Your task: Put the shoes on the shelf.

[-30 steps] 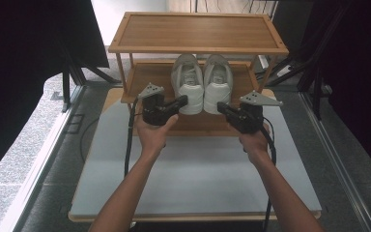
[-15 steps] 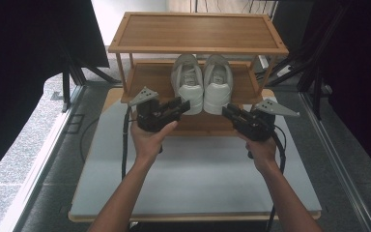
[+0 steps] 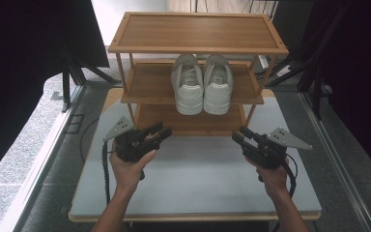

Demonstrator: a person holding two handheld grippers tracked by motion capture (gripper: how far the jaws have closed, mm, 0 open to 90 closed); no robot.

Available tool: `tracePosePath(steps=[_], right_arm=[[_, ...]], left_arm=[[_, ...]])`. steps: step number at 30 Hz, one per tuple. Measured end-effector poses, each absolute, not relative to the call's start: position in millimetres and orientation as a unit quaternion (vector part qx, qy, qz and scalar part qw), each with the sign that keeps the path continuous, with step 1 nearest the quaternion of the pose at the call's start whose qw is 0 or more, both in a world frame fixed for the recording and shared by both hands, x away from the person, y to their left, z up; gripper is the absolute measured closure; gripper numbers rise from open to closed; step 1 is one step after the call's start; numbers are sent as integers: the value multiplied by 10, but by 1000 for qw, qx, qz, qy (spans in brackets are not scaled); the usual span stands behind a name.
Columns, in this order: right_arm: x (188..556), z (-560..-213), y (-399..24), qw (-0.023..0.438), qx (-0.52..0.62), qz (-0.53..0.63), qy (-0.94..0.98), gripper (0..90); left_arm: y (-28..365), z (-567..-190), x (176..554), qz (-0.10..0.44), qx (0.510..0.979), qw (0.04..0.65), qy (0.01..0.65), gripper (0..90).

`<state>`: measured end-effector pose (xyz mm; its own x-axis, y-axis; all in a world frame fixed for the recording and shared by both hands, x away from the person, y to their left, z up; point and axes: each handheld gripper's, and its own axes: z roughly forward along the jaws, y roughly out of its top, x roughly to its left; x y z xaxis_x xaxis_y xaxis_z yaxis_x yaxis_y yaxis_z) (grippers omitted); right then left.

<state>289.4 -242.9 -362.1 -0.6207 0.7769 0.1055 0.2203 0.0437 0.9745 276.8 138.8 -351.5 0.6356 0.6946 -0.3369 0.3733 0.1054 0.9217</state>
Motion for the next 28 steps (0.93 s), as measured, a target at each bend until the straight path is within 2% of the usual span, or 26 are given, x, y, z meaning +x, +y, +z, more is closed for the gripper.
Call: tracePosePath(steps=[7, 13, 23, 28], right_arm=[[2758, -3975, -2572, 219, 380, 584, 683, 602], [2669, -4180, -2687, 216, 392, 577, 683, 599], [2656, -4224, -2785, 217, 388, 579, 684, 569], [2657, -4241, -2829, 216, 391, 587, 676, 446]], left_arm=[[1571, -3937, 2567, 110, 663, 610, 420, 549], [1621, -4102, 2533, 107, 685, 587, 417, 539], [1598, -4246, 2549, 96, 688, 575, 432, 518], [1586, -4236, 2565, 87, 681, 582, 436, 487]])
